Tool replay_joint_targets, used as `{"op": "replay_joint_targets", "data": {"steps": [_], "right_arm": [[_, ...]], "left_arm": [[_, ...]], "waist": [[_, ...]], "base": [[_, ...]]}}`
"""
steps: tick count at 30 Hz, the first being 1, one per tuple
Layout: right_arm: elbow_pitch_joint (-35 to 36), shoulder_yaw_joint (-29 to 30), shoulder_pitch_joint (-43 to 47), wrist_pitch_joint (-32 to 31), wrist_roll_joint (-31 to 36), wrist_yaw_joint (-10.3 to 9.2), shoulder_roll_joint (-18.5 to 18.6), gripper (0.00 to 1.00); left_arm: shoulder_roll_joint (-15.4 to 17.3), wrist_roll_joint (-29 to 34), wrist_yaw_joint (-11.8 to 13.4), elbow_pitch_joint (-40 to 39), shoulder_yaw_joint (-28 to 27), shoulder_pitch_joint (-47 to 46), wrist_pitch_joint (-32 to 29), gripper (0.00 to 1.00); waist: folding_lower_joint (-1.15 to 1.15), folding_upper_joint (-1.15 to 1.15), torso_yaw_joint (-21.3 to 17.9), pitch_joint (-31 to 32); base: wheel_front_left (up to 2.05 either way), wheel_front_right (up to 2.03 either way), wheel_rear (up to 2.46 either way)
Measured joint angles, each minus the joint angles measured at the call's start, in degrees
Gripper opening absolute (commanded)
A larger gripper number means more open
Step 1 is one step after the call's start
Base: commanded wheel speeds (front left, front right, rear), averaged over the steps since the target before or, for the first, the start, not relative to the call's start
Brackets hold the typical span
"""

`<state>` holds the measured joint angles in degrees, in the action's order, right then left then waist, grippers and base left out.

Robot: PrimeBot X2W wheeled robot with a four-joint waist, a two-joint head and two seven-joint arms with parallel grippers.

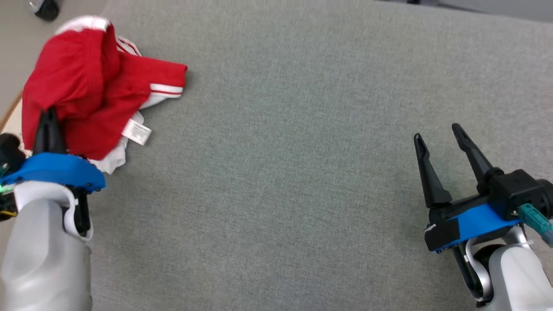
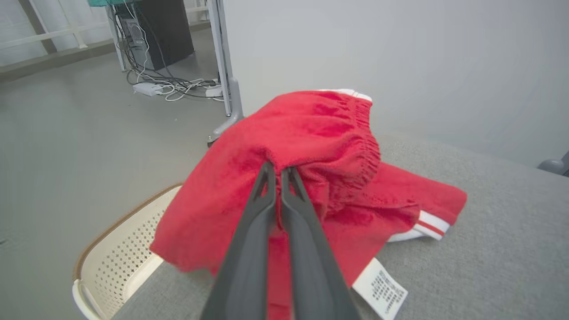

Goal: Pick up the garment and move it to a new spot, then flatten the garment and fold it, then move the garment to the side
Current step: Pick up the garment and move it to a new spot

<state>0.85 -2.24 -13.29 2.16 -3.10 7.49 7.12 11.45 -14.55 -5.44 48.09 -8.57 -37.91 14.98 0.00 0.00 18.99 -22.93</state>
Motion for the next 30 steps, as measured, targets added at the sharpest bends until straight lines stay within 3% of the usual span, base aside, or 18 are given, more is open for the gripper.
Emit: {"op": "replay_joint_targets", "data": {"steps": [7,15,22,30], "right_arm": [[-2.9,-1.3,1.3,2.1,-0.6,0.00,-1.3,1.00],[-4.9,-2.4,3.5,3.1,-1.6,0.00,-2.5,1.00],[-5.0,-2.6,4.2,3.7,-2.1,0.00,-3.3,1.00],[-5.5,-2.5,3.4,5.0,-2.7,-0.01,-3.8,1.00]], "left_arm": [[-2.9,3.5,2.4,-20.9,-3.6,11.8,0.0,0.00],[-5.7,6.8,3.5,-34.5,-1.5,21.9,0.0,0.00],[-7.4,7.5,2.6,-42.2,5.4,25.8,-2.6,0.00],[-8.2,6.3,0.3,-43.6,16.0,21.6,-5.4,0.00]], "waist": [[-0.02,0.01,-1.2,6.6],[-0.02,0.02,-4.8,12.3],[-0.01,0.02,-10.6,13.5],[0.00,0.00,-20.9,9.9]], "base": [[0.00,0.00,0.00],[0.00,0.00,0.00],[0.00,0.00,0.00],[0.00,0.00,0.00]]}}
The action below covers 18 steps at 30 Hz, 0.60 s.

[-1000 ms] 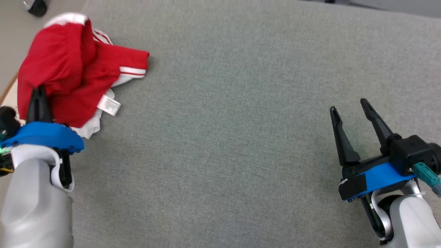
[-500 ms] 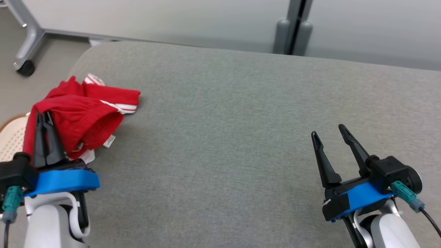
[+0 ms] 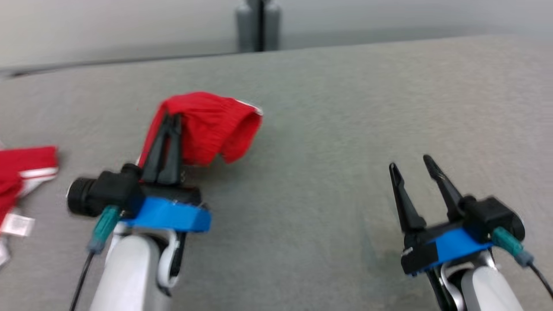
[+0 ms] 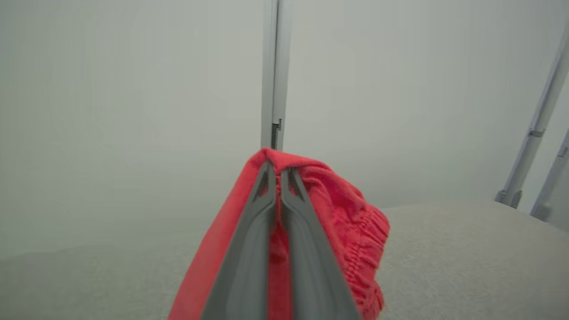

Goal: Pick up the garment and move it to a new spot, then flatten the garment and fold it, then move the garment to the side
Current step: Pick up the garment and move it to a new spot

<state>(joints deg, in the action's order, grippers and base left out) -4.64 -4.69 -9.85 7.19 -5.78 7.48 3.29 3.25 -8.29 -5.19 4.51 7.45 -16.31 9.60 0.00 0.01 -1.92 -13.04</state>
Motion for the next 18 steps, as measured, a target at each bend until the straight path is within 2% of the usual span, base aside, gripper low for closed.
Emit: {"op": "replay_joint_targets", "data": {"steps": [7,10,14,18], "right_arm": [[-1.7,0.3,-0.9,2.1,-1.2,0.01,-0.3,1.00],[-2.7,0.5,-1.6,3.3,-2.6,0.01,-0.3,1.00],[-4.1,0.2,-2.0,4.6,-4.1,0.01,-0.3,1.00],[-5.1,0.0,-2.9,5.6,-5.0,0.01,-0.3,1.00]], "left_arm": [[-0.3,0.2,-1.4,1.9,12.0,-6.3,-1.6,0.00],[-0.4,0.2,-1.8,4.4,16.8,-8.0,-2.5,0.00],[-0.4,-0.8,-1.9,8.8,21.4,-8.8,-3.1,0.00],[-0.4,-1.9,-1.9,13.1,24.3,-8.8,-3.3,0.00]], "waist": [[0.01,-0.01,-9.5,-4.3],[0.01,-0.02,-12.4,-5.9],[0.01,-0.02,-14.3,-7.7],[0.01,-0.02,-14.6,-8.7]], "base": [[0.00,0.00,0.00],[0.00,0.00,0.00],[0.00,0.00,0.00],[0.00,0.00,0.00]]}}
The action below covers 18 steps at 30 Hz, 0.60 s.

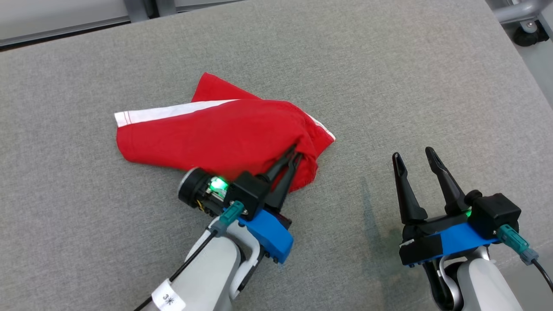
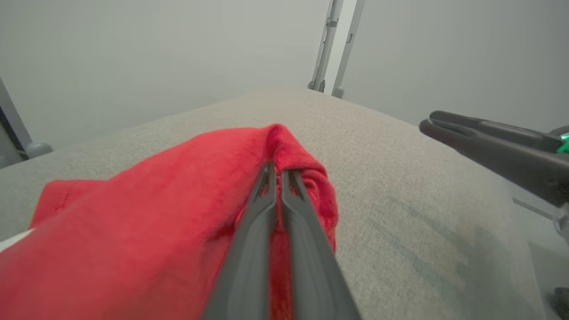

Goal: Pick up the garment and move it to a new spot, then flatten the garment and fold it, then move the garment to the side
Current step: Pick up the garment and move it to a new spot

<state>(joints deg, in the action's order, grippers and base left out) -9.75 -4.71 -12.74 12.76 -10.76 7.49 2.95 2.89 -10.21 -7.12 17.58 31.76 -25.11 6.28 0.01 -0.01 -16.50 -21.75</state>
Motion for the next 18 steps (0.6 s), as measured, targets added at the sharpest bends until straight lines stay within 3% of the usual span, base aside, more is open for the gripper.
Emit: {"op": "replay_joint_targets", "data": {"steps": [2,3,4,5,11,18], "right_arm": [[-0.4,-0.2,-0.4,0.5,-0.4,0.00,0.0,1.00],[-0.6,-0.2,-0.6,0.5,-0.6,0.00,0.0,1.00],[-0.7,-0.2,-0.9,0.7,-0.5,0.00,0.0,1.00],[-0.8,-0.2,-1.1,0.9,-0.5,0.00,0.0,1.00],[-1.6,0.2,-1.1,1.0,0.7,0.00,-0.1,1.00],[-0.9,1.3,0.9,-1.2,2.2,0.00,-0.1,1.00]], "left_arm": [[0.0,-0.4,-0.1,1.6,0.8,0.0,0.0,0.00],[0.0,-0.4,-0.1,2.1,1.0,0.0,0.5,0.06],[0.1,-0.6,-0.3,2.4,1.0,0.0,1.1,0.67],[0.2,-0.9,-0.3,2.5,1.0,-0.1,1.9,1.00],[0.5,-2.1,0.4,1.1,0.4,0.4,4.9,1.00],[2.8,-5.2,4.5,-2.1,-5.4,4.2,7.0,1.00]], "waist": [[0.00,0.00,0.4,-0.2],[0.00,0.00,0.8,-0.2],[0.00,0.00,1.3,0.0],[0.00,0.00,1.9,0.2],[-0.02,0.01,6.2,3.7],[-0.02,0.01,11.3,8.9]], "base": [[0.00,0.00,0.00],[0.00,0.00,0.00],[0.00,0.00,0.00],[0.00,0.00,0.00],[0.00,0.00,0.00],[0.00,0.00,0.00]]}}
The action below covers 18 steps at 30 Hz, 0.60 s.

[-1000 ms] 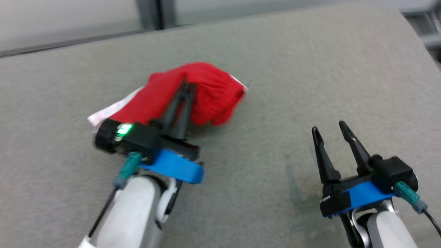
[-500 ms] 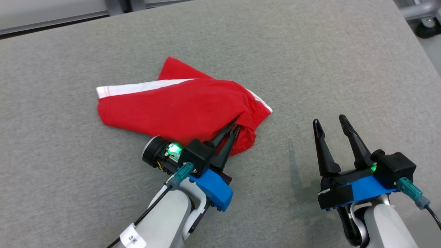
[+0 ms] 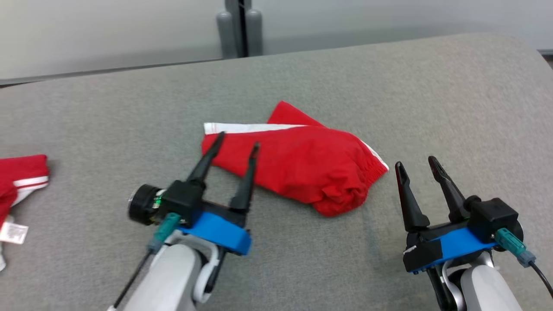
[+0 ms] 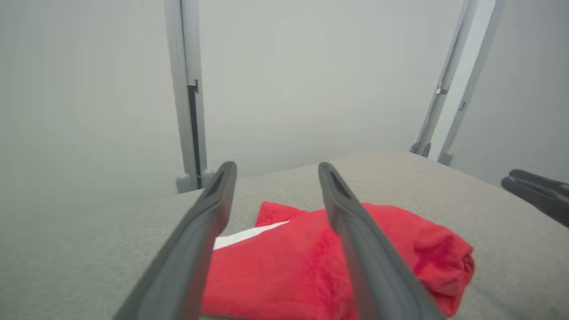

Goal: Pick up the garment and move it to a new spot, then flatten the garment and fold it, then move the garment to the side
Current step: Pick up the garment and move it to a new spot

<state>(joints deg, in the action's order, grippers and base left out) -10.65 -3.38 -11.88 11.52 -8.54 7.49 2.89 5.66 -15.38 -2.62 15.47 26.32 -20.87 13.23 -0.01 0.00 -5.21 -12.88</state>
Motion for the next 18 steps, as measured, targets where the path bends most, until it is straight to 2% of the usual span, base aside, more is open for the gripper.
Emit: {"op": "replay_joint_targets", "data": {"steps": [8,12,18], "right_arm": [[2.1,0.9,2.8,-2.9,1.2,0.00,0.0,1.00],[3.0,1.3,4.2,-3.9,1.4,0.00,0.0,1.00],[3.6,2.3,6.8,-5.8,1.9,0.00,0.0,1.00]], "left_arm": [[5.0,-3.8,4.6,-0.3,-8.6,5.7,0.8,1.00],[7.3,-5.3,5.4,-0.1,-11.3,9.0,1.0,1.00],[8.8,-6.8,5.5,0.5,-12.6,12.8,1.0,1.00]], "waist": [[0.01,0.00,4.1,3.6],[0.00,0.00,5.1,5.0],[0.01,0.01,5.7,7.8]], "base": [[0.00,0.00,0.00],[0.00,0.00,0.00],[0.00,0.00,0.00]]}}
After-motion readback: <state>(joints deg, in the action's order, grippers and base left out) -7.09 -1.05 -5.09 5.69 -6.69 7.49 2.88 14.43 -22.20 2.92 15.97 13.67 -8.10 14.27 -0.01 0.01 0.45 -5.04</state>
